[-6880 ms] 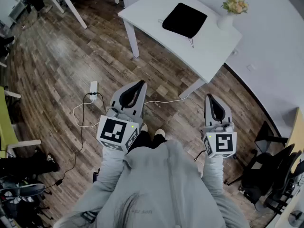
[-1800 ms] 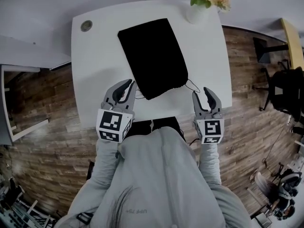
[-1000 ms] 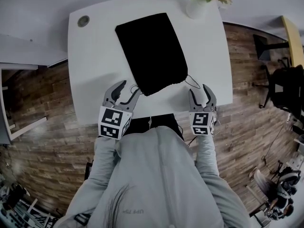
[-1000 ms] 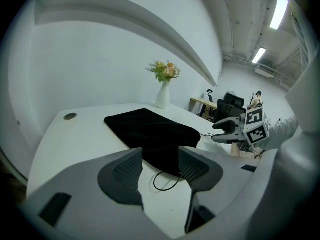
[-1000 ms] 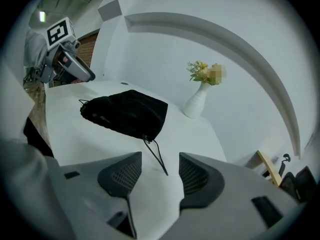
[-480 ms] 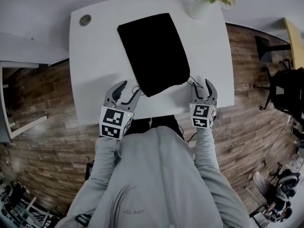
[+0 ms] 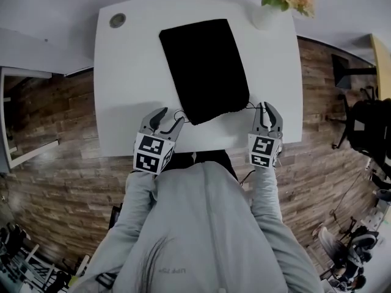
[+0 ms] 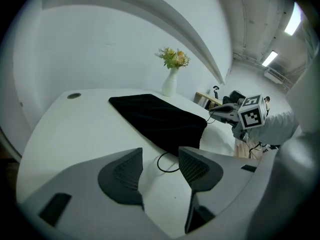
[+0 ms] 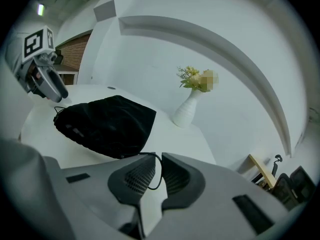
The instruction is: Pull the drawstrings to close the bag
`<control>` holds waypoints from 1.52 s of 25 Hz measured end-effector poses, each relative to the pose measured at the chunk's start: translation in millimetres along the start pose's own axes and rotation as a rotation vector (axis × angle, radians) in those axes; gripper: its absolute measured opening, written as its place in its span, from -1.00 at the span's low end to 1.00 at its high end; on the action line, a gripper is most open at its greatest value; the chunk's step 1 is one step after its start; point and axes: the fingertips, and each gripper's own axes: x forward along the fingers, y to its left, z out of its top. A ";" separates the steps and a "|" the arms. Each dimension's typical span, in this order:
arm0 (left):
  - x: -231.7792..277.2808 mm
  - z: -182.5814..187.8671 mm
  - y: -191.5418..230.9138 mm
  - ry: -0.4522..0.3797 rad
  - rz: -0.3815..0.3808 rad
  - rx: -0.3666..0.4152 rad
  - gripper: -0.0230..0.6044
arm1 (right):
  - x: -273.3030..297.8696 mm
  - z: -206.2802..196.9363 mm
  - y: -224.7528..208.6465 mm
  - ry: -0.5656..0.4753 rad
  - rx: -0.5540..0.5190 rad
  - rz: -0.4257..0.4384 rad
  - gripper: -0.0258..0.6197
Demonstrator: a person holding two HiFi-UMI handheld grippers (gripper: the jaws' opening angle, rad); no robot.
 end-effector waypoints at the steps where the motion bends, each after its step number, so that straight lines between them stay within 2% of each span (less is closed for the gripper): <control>1: 1.8 -3.7 1.1 0.008 0.004 -0.006 -0.20 | -0.1 0.8 -0.1 -0.001 0.002 0.001 -0.77; 5: 8.2 -8.3 4.0 0.027 0.025 0.021 -0.20 | -2.7 4.3 -0.2 -0.006 0.005 0.002 -0.77; 10: 18.9 -7.7 7.8 0.115 0.064 0.179 -0.20 | -4.0 5.8 -3.3 -0.008 0.003 -0.001 -0.77; 13: 24.1 -12.7 3.2 0.174 0.043 0.212 -0.20 | -5.0 4.7 -5.6 -0.005 0.004 -0.005 -0.77; 17: 29.8 -18.2 -9.4 0.209 -0.008 0.239 -0.19 | -8.5 4.1 -7.8 -0.006 0.012 -0.013 -0.77; 22: 35.1 -23.3 -20.0 0.256 -0.023 0.378 -0.22 | -11.2 3.4 -12.8 -0.011 0.023 -0.024 -0.77; 26: 36.5 -26.3 -30.1 0.274 -0.073 0.462 -0.44 | -12.6 1.7 -13.4 -0.009 0.030 -0.026 -0.77; 28: 36.2 -29.0 -33.5 0.280 -0.089 0.469 -0.53 | -13.5 0.9 -11.3 -0.008 0.028 -0.022 -0.77; 32: 35.7 -29.2 -33.7 0.268 -0.101 0.399 -0.62 | -15.1 0.3 -11.3 -0.009 0.027 -0.022 -0.77; 35: 36.6 -28.9 -33.8 0.255 -0.098 0.368 -0.83 | -16.0 -0.1 -11.0 -0.008 0.028 -0.025 -0.77; 38: 36.3 -27.0 -32.9 0.238 -0.074 0.359 -0.85 | -16.7 0.8 -11.2 -0.011 0.029 -0.028 -0.79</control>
